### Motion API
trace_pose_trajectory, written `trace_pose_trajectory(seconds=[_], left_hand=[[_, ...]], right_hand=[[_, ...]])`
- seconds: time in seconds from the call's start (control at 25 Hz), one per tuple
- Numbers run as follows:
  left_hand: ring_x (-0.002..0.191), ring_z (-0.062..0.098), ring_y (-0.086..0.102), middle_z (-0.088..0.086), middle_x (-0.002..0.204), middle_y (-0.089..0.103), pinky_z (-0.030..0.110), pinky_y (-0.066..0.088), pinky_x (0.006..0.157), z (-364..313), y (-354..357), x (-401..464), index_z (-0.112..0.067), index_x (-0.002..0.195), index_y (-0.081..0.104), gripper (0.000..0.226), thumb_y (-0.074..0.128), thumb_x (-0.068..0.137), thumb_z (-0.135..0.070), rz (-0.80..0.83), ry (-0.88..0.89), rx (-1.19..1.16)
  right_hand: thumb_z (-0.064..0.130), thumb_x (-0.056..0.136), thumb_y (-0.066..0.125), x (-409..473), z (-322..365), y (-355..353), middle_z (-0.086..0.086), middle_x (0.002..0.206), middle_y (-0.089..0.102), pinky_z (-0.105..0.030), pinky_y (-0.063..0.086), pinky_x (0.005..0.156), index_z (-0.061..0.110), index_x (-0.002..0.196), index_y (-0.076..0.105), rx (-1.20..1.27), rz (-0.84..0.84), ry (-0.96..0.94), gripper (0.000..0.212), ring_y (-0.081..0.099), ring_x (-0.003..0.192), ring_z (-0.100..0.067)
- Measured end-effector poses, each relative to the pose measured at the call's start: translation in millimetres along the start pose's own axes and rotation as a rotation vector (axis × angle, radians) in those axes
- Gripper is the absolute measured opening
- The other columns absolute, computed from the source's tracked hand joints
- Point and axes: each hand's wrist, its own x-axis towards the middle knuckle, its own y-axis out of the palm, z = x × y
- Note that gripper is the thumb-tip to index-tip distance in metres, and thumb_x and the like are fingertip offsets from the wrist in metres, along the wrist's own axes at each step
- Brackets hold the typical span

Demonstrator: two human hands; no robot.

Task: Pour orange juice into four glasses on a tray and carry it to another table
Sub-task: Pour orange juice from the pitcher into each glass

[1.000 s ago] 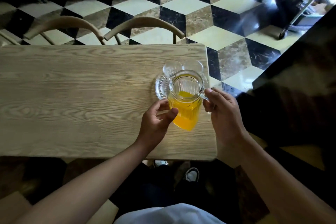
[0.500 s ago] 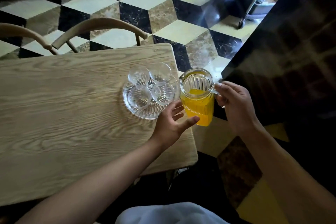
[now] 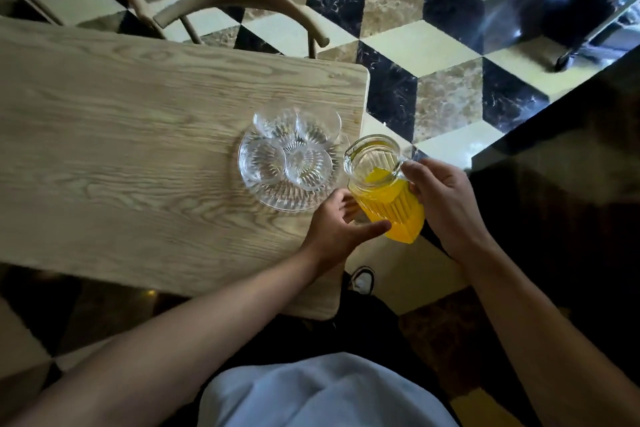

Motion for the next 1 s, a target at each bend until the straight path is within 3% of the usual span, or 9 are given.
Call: trace_pose_trajectory(seconds=[0.12,0.2,0.32,0.52,0.64,0.72,0.8,0.92,1.0], left_hand=[[0.107,0.01,0.076,-0.005,0.102,0.081,0.021,0.059,0.087,7,15,-2,-0.016,0.106,0.06,0.068,0.1,0.054,-0.032,-0.079,-0.082,-0.107],[0.113,0.021,0.074,0.007,0.112,0.079,0.032,0.061,0.094,9,24,-2,-0.014,0.106,0.057,0.071,0.099,0.052,-0.034,-0.134,-0.119,-0.142],[0.112,0.025,0.07,0.018,0.119,0.071,0.046,0.059,0.102,12,34,0,-0.009,0.114,0.055,0.087,0.098,0.047,-0.044,-0.198,-0.138,-0.158],[0.118,0.024,0.071,0.017,0.125,0.072,0.045,0.06,0.1,12,34,6,-0.004,0.119,0.057,0.095,0.094,0.046,-0.052,-0.247,-0.181,-0.141],[0.09,0.007,0.077,0.001,0.101,0.081,0.026,0.061,0.076,13,33,9,-0.014,0.106,0.062,0.074,0.092,0.053,-0.056,-0.285,-0.208,-0.09],[0.066,-0.006,0.069,-0.009,0.081,0.079,0.012,0.05,0.058,18,33,10,-0.019,0.097,0.063,0.058,0.095,0.06,-0.05,-0.312,-0.207,-0.067],[0.06,-0.006,0.064,-0.008,0.077,0.077,0.014,0.048,0.056,18,33,12,-0.018,0.094,0.062,0.056,0.096,0.062,-0.049,-0.311,-0.22,-0.062],[0.073,0.008,0.073,0.001,0.088,0.081,0.032,0.058,0.064,16,34,13,-0.014,0.098,0.063,0.066,0.095,0.057,-0.055,-0.294,-0.248,-0.066],[0.067,0.006,0.07,-0.001,0.085,0.081,0.028,0.056,0.061,14,36,15,-0.014,0.096,0.064,0.069,0.093,0.054,-0.06,-0.299,-0.253,-0.072]], right_hand=[[0.035,0.094,0.06,15,3,1,-0.002,0.061,0.04,-0.037,0.028,0.056,0.005,0.066,0.051,-0.168,0.072,-0.004,0.042,0.035,0.057,-0.013],[0.034,0.097,0.061,23,2,2,-0.005,0.062,0.039,-0.038,0.028,0.056,0.007,0.064,0.048,-0.239,0.122,0.004,0.044,0.034,0.057,-0.015],[0.033,0.1,0.06,33,-5,5,-0.007,0.064,0.039,-0.036,0.028,0.054,-0.005,0.07,0.046,-0.316,0.152,0.015,0.05,0.034,0.057,-0.016],[0.035,0.101,0.056,41,-8,17,-0.002,0.059,0.037,-0.036,0.029,0.055,0.007,0.065,0.041,-0.454,0.15,-0.002,0.048,0.034,0.056,-0.016],[0.035,0.101,0.056,43,-7,25,0.001,0.057,0.034,-0.035,0.029,0.053,0.016,0.061,0.036,-0.537,0.151,0.01,0.048,0.032,0.054,-0.015],[0.034,0.101,0.056,43,-6,30,0.003,0.056,0.034,-0.034,0.028,0.052,0.017,0.06,0.035,-0.579,0.149,0.01,0.049,0.032,0.053,-0.014],[0.034,0.102,0.055,44,-4,32,0.005,0.055,0.034,-0.034,0.028,0.051,0.017,0.06,0.035,-0.608,0.151,0.011,0.05,0.031,0.052,-0.012],[0.036,0.102,0.055,46,-2,33,0.005,0.054,0.035,-0.034,0.028,0.05,0.016,0.06,0.035,-0.664,0.151,0.02,0.05,0.031,0.05,-0.011],[0.037,0.102,0.054,48,-1,34,0.003,0.054,0.036,-0.034,0.028,0.05,0.015,0.061,0.036,-0.681,0.152,0.023,0.05,0.032,0.05,-0.013]])
